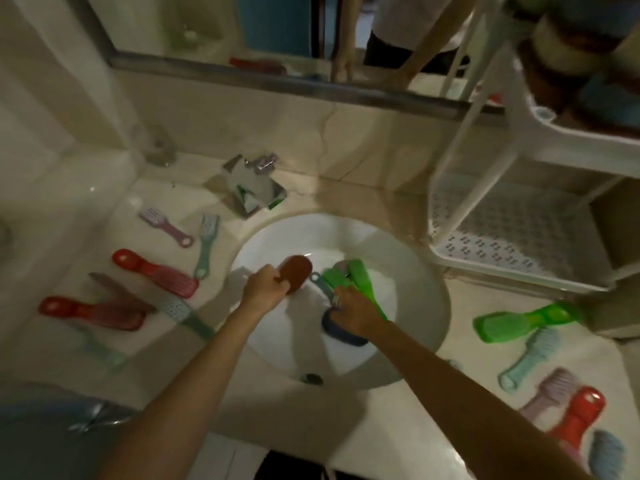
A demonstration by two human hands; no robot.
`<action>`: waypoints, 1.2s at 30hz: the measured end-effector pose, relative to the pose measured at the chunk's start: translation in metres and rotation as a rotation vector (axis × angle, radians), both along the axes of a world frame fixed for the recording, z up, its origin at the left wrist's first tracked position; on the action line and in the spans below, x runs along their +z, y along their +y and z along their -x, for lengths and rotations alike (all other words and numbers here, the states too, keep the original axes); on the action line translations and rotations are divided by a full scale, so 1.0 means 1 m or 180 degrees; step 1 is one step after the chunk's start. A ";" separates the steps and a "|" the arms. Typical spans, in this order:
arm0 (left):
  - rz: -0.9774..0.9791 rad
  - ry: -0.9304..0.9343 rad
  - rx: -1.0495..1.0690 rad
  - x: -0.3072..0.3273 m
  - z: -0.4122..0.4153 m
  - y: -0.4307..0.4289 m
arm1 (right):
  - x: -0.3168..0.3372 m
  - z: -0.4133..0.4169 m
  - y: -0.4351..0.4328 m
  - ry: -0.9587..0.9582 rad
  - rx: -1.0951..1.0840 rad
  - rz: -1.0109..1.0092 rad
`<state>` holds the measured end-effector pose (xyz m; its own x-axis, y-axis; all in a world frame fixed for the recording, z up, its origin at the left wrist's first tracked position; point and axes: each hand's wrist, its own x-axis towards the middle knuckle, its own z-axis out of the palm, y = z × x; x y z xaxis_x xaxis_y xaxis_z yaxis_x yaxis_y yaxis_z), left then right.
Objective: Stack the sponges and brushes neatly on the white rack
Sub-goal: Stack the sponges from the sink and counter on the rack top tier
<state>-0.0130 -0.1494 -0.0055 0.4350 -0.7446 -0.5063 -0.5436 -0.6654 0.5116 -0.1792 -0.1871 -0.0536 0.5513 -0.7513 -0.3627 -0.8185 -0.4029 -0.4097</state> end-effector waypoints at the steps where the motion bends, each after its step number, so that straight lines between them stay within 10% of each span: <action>1: -0.0127 -0.0020 -0.0124 -0.013 -0.003 -0.003 | -0.014 0.000 0.001 0.0236 -0.0078 -0.0133; 20: -0.0566 -0.1099 -0.0895 -0.134 -0.015 -0.075 | -0.081 0.015 -0.002 0.1081 -0.0572 -0.0574; 27: -0.0044 0.0399 0.0288 -0.091 -0.005 -0.053 | -0.053 0.028 0.009 0.0520 -0.0831 -0.0775; 36: 0.1563 0.1033 0.0590 0.057 0.035 -0.051 | 0.095 0.068 -0.012 -0.0341 -0.1047 0.0848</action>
<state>-0.0485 -0.2000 0.0510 0.4608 -0.8510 -0.2519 -0.2067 -0.3789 0.9021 -0.2471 -0.1993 0.0410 0.2910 -0.9528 -0.0862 -0.8794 -0.2309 -0.4164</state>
